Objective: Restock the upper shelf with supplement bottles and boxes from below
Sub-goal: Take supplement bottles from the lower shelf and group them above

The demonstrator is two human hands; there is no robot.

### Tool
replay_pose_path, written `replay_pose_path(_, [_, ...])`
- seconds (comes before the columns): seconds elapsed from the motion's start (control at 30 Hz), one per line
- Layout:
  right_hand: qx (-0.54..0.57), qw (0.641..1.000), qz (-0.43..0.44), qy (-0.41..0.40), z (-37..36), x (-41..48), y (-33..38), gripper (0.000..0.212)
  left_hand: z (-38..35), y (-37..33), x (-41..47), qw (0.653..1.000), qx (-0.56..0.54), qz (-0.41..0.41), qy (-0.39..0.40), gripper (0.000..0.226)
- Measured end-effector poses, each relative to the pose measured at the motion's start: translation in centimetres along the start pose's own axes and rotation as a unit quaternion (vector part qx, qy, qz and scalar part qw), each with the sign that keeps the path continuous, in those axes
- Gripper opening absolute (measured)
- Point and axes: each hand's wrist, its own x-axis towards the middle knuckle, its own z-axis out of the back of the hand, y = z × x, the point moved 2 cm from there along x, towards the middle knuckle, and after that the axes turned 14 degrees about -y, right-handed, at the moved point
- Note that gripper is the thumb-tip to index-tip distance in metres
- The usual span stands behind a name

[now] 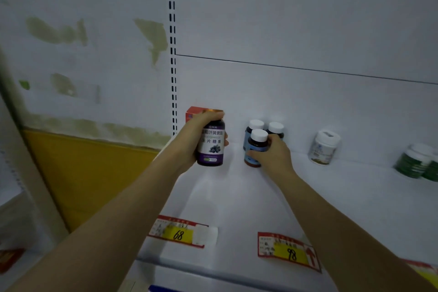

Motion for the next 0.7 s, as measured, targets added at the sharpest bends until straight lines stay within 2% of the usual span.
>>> replay_pose_path(0.23, [-0.074, 0.997, 0.012, -0.031, -1.1, 1.0, -0.4, 0.042, 0.0, 0.1, 1.1, 1.000, -0.003, 0.001, 0.012, 0.007])
replay_pose_path(0.33, [-0.084, 0.996, 0.016, -0.032, -1.2, 1.1, -0.4, 0.043, 0.4, 0.5, 1.2, 1.000, 0.016, 0.020, 0.016, 0.014])
replay_pose_path(0.5, [-0.106, 0.994, -0.010, 0.010, 0.3, 0.9, -0.8, 0.065, 1.1, 0.7, 0.8, 0.999, 0.034, 0.030, 0.013, 0.018])
replay_pose_path(0.6, [-0.203, 0.978, 0.000, 0.046, 2.8, 0.0, -0.5, 0.065, 1.4, 0.8, 0.0, 0.999, 0.045, 0.024, 0.009, 0.020])
replay_pose_path(0.7, [-0.348, 0.933, 0.020, 0.095, 6.0, -1.2, -0.1, 0.057, 1.2, 1.0, -1.5, 0.999, 0.050, 0.021, 0.002, 0.017])
